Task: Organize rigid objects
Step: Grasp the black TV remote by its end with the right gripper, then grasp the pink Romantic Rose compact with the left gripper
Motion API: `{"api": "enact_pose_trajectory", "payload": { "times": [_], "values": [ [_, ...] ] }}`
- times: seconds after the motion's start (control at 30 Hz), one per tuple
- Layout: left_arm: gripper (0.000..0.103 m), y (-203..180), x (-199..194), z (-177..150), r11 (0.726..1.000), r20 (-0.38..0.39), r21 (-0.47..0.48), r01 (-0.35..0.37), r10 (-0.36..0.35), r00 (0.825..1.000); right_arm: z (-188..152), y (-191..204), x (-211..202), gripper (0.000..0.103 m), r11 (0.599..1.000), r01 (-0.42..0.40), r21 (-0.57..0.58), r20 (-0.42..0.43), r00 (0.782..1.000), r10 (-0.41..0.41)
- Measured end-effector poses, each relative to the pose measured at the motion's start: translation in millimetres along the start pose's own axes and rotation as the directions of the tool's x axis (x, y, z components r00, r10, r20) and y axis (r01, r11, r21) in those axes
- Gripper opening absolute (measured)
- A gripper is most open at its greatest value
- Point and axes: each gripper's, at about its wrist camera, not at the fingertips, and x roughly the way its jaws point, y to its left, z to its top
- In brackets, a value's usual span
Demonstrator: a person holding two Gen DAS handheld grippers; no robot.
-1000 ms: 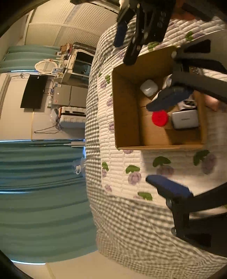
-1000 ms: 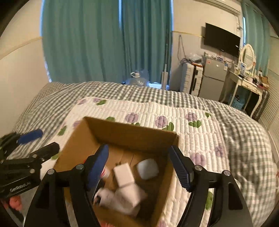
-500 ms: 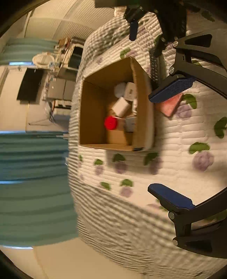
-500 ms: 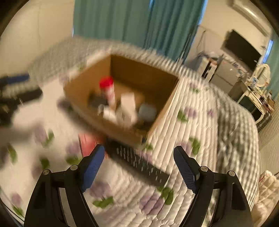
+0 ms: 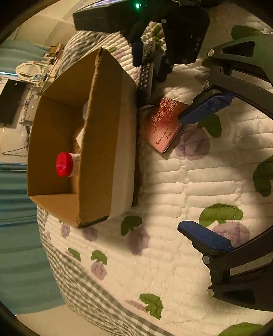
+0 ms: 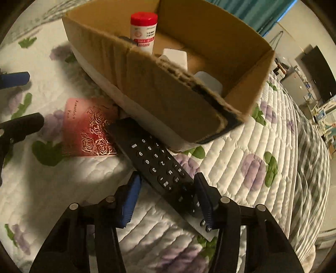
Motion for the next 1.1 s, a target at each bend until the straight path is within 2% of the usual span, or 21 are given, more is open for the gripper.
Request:
{"api": "enact_pose_trajectory", "payload": {
  "times": [0.03, 0.07, 0.1, 0.2, 0.3, 0.4, 0.5, 0.7, 0.8, 0.9, 1.0, 1.1],
  "values": [
    [0.095, -0.3, 0.6, -0.2, 1.000, -0.004, 0.001, 0.001, -0.001, 1.000, -0.3, 2.5, 0.6, 0.051, 1.000, 0.016, -0.015, -0.001, 1.000, -0.016],
    [0.095, 0.1, 1.3, -0.7, 1.000, -0.008, 0.002, 0.004, -0.004, 1.000, -0.7, 4.4, 0.4, 0.047, 0.999, 0.028, -0.026, -0.002, 1.000, -0.028],
    [0.095, 0.6, 1.0, -1.4, 1.000, -0.013, 0.003, 0.005, -0.005, 1.000, -1.4, 5.5, -0.5, 0.040, 0.999, 0.031, -0.031, 0.000, 1.000, -0.031],
    [0.095, 2.2, -1.8, -2.3, 1.000, -0.013, 0.013, 0.003, -0.003, 1.000, -5.6, 13.6, -11.8, 0.032, 0.998, 0.027, -0.053, -0.005, 1.000, -0.027],
    [0.095, 3.0, -9.1, -0.7, 1.000, 0.002, 0.029, 0.000, 0.000, 1.000, -10.0, 16.9, -29.7, 0.025, 1.000, -0.014, -0.021, -0.006, 1.000, 0.014],
    [0.095, 4.9, -12.7, 2.5, 0.999, 0.014, 0.038, 0.011, -0.012, 1.000, -16.8, 11.9, -55.4, 0.020, 0.991, -0.098, 0.093, 0.024, 0.995, 0.096],
    [0.095, 4.8, -11.9, 3.9, 0.999, 0.014, 0.044, 0.031, -0.031, 0.999, -29.4, 4.4, -75.1, 0.019, 0.950, -0.178, 0.255, 0.079, 0.983, 0.163],
    [0.095, -6.7, -3.2, 1.3, 0.993, -0.006, 0.108, 0.052, -0.051, 0.999, -39.6, -1.4, -82.5, 0.019, 0.893, -0.138, 0.429, 0.125, 0.988, 0.092],
    [0.095, -18.4, 2.5, 0.7, 0.986, -0.014, 0.157, 0.061, -0.059, 0.998, -47.0, -4.9, -74.1, 0.019, 0.842, -0.132, 0.523, 0.139, 0.988, 0.069],
    [0.095, -31.5, 14.1, 3.7, 0.975, -0.037, 0.201, 0.091, -0.086, 0.996, -50.6, -19.8, -72.3, 0.019, 0.800, -0.156, 0.580, 0.158, 0.984, 0.078],
    [0.095, -41.2, 27.6, 8.7, 0.970, -0.060, 0.211, 0.123, -0.112, 0.992, -50.4, -26.4, -60.6, 0.019, 0.777, -0.159, 0.609, 0.144, 0.986, 0.089],
    [0.095, -48.4, 38.6, 13.0, 0.969, -0.060, 0.221, 0.115, -0.104, 0.993, -53.2, -32.8, -45.9, 0.019, 0.744, -0.172, 0.645, 0.135, 0.985, 0.110]
  ]
}}
